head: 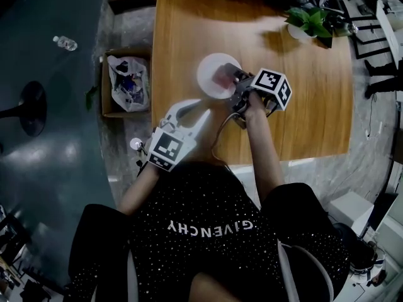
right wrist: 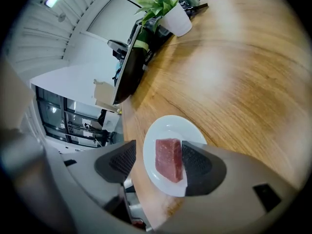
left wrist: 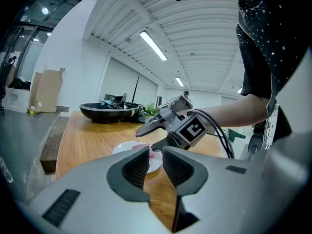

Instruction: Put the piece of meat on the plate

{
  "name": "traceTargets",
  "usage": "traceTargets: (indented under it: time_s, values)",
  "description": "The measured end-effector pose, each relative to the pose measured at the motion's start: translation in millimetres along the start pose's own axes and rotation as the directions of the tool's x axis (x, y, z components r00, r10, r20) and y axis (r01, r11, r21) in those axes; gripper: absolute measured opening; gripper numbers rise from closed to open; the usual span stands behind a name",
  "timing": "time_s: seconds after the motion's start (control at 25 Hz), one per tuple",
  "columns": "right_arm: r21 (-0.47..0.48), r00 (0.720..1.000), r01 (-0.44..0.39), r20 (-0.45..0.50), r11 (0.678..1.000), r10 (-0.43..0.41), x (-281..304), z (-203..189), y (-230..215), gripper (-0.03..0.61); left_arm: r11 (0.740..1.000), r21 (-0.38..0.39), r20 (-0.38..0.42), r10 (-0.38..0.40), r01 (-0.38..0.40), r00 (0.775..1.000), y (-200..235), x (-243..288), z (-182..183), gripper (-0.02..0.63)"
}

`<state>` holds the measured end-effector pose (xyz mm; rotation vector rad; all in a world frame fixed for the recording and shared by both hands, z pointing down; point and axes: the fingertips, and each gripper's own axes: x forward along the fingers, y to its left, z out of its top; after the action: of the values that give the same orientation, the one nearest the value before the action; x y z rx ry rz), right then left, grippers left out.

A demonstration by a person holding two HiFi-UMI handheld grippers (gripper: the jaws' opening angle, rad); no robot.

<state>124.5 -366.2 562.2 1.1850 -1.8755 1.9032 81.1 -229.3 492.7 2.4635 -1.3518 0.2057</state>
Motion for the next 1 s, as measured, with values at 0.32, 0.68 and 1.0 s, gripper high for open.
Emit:
traceTargets:
  time_s: [0.32, 0.68, 1.0]
  values:
    - [-0.010, 0.998, -0.023, 0.057, 1.000, 0.024, -21.8, 2.9, -1.5, 0.281, 1.000, 0.025, 0.007, -0.015, 0.015, 1.000, -5.9, -3.8, 1.8, 0.091]
    - [-0.199, 0.927, -0.251, 0.233, 0.947, 0.295, -75.3, 6.4, 41.5, 0.279, 0.998, 0.061, 0.037, 0.008, -0.010, 0.999, -0.4, -11.4, 17.0, 0.091]
    - [-0.579, 0.794, -0.085, 0.453, 0.811, 0.406, -136.0, -5.6, 69.9, 0.101, 0.998, 0.044, 0.064, 0.039, -0.042, 0.997, 15.1, -9.9, 40.3, 0.091]
